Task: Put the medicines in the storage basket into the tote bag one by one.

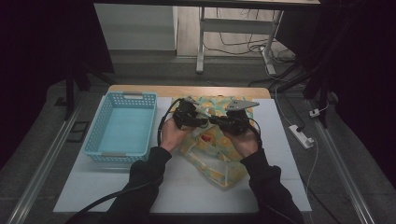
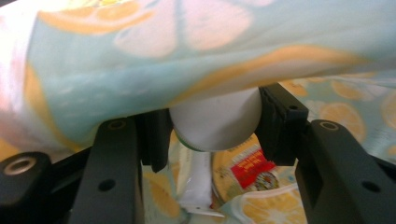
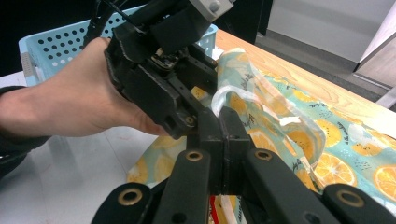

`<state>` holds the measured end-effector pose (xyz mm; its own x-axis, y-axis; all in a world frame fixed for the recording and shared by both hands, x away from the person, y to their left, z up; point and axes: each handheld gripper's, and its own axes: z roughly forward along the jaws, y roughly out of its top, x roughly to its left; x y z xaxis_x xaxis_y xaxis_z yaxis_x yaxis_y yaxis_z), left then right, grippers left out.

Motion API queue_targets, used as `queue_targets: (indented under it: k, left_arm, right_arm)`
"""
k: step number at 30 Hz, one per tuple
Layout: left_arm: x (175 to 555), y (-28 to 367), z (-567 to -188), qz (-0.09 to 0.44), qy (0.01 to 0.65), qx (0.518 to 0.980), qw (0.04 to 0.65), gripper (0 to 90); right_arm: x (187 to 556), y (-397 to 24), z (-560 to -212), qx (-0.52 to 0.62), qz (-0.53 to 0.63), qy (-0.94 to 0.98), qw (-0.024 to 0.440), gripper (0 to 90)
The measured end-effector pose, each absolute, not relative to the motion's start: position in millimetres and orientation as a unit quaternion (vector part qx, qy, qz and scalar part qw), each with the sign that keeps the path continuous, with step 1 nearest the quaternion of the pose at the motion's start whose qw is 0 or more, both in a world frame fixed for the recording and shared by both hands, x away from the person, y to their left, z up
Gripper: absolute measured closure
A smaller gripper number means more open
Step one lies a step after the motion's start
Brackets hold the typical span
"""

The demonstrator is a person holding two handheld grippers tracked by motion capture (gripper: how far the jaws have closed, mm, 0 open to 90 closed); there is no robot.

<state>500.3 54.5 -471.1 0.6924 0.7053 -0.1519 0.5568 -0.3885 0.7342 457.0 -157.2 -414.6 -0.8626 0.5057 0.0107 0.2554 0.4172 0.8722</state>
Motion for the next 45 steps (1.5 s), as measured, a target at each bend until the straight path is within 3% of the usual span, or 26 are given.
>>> queue_targets:
  k: [25, 35, 45]
  left_arm:
    - [517, 48, -488, 0.133, 0.398, 0.831, 0.365, 48.8]
    - [509, 46, -482, 0.123, 0.384, 0.841, 0.362, 23.8]
    - [490, 53, -468, 0.065, 0.356, 0.851, 0.380, 15.8]
  right_arm:
    - [462, -155, -424, 0.246, 0.475, 0.834, 0.134, 90.0]
    - [463, -158, -423, 0.250, 0.481, 0.830, 0.133, 90.0]
    - [463, -160, -420, 0.249, 0.488, 0.826, 0.130, 90.0]
